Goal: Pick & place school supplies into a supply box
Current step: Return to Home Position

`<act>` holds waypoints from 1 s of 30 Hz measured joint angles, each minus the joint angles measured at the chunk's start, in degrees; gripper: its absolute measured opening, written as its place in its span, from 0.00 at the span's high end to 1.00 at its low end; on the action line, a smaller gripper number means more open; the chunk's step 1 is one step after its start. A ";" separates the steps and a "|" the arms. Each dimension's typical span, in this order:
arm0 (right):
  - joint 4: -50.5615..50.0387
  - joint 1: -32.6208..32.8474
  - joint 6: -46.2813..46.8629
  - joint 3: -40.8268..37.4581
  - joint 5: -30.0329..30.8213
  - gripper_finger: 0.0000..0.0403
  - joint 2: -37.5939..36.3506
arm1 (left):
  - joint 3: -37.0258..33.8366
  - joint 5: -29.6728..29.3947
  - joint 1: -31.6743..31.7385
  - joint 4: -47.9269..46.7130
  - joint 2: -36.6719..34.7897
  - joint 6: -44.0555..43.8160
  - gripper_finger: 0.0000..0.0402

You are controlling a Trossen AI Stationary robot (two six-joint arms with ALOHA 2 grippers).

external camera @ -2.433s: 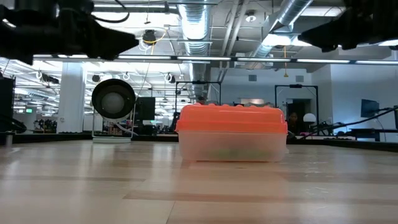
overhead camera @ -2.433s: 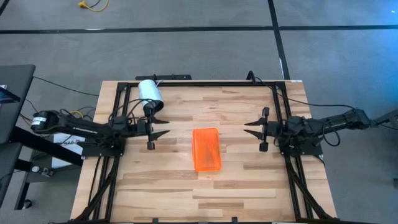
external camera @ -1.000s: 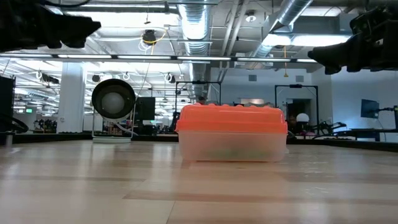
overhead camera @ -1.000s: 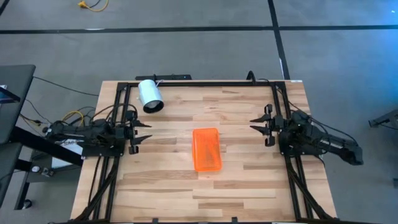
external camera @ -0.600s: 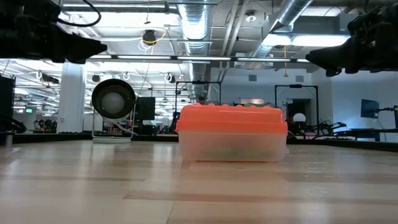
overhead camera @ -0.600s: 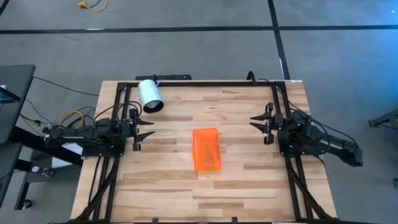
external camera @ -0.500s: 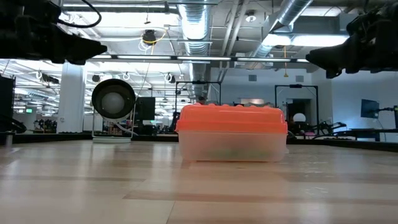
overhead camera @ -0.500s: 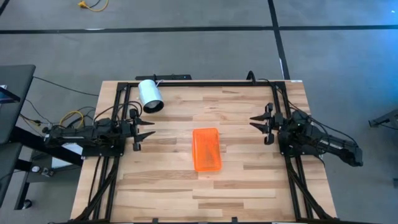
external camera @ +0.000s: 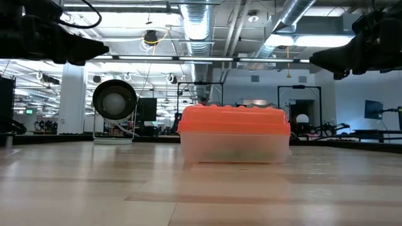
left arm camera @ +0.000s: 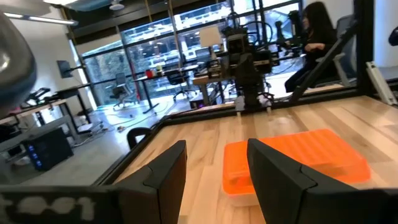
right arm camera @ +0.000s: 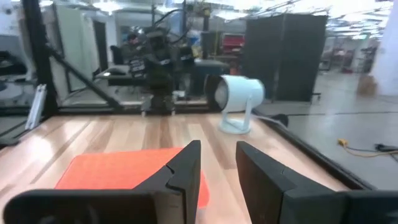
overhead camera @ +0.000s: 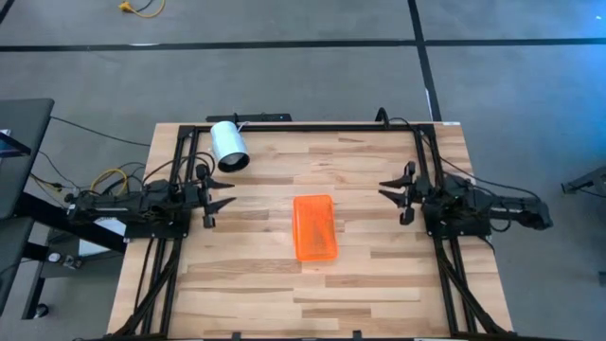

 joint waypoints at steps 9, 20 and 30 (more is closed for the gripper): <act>-0.24 1.01 -1.84 -0.02 0.10 0.76 0.13 | -0.02 0.54 -0.02 -2.12 0.06 -0.42 0.60; -0.24 1.03 -1.82 -0.02 0.08 0.76 0.13 | -0.02 0.57 0.00 -2.11 0.13 -0.36 0.60; -0.24 1.03 -1.82 -0.02 0.03 0.76 0.13 | -0.02 0.61 0.00 -2.14 0.13 0.28 0.60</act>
